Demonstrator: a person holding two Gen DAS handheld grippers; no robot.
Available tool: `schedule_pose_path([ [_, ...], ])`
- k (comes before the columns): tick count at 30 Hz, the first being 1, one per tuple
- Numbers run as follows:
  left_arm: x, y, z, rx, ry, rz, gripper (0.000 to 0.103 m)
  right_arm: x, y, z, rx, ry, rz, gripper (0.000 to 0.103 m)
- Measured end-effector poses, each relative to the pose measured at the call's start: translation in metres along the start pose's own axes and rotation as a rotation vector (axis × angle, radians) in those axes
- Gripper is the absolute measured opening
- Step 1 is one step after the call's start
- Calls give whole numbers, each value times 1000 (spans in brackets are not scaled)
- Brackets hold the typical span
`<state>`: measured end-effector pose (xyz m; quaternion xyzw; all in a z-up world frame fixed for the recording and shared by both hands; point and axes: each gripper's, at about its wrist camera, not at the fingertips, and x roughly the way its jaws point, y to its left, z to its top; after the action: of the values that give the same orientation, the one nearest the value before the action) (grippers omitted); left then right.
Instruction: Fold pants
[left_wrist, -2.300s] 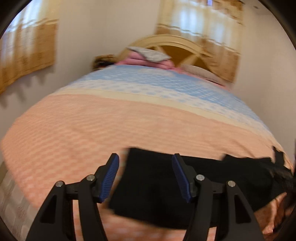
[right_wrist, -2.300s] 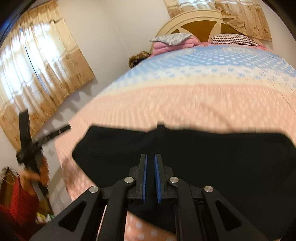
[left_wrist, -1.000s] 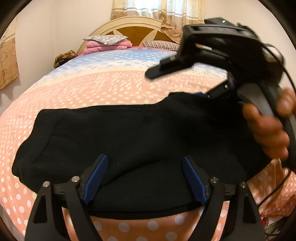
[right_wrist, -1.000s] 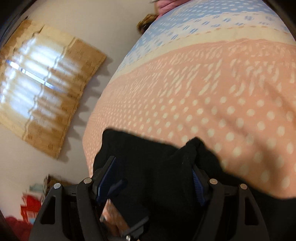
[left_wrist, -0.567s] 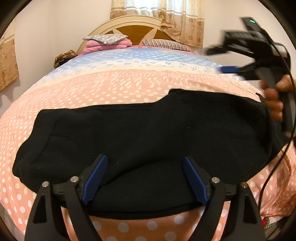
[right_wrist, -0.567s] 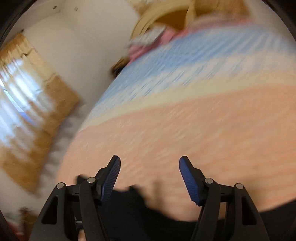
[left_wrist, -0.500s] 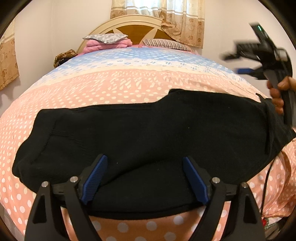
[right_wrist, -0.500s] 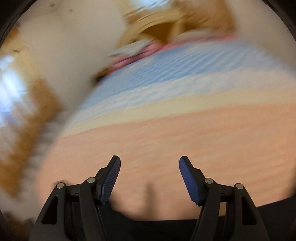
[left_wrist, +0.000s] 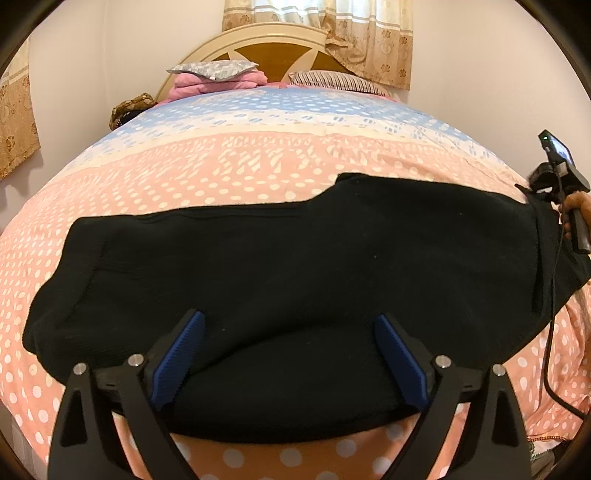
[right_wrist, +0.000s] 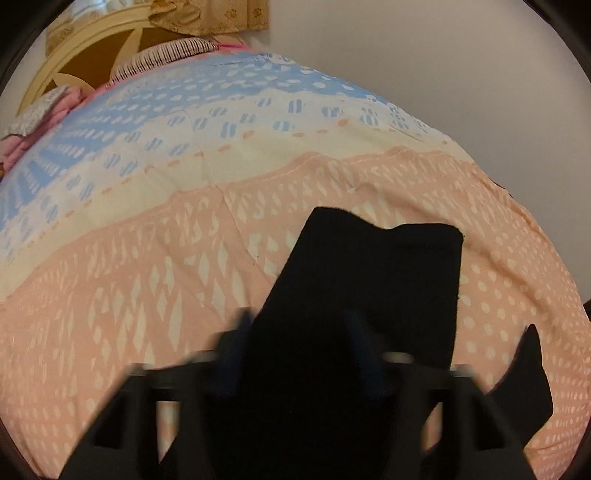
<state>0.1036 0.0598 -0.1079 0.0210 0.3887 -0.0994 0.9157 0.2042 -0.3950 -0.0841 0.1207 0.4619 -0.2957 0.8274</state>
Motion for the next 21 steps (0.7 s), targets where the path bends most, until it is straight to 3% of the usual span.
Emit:
schedule_pose_path([
  [2, 0, 1, 0, -2, 5, -1, 96, -6, -14, -2, 44, -3, 57, 7],
  [5, 1, 2, 2, -4, 15, -7, 96, -26, -41, -13, 181, -34, 228, 6],
  [10, 1, 7, 4, -20, 27, -25, 96, -89, -117, -57, 414, -178, 482, 6],
  [14, 1, 9, 4, -24, 32, -34, 97, -107, -181, -117, 550, -240, 513, 6],
  [18, 2, 10, 6, -15, 42, -33, 100, -82, -216, -157, 642, -182, 551, 7],
  [21, 3, 10, 7, -14, 46, -36, 101, -69, -232, -167, 701, -146, 494, 8],
])
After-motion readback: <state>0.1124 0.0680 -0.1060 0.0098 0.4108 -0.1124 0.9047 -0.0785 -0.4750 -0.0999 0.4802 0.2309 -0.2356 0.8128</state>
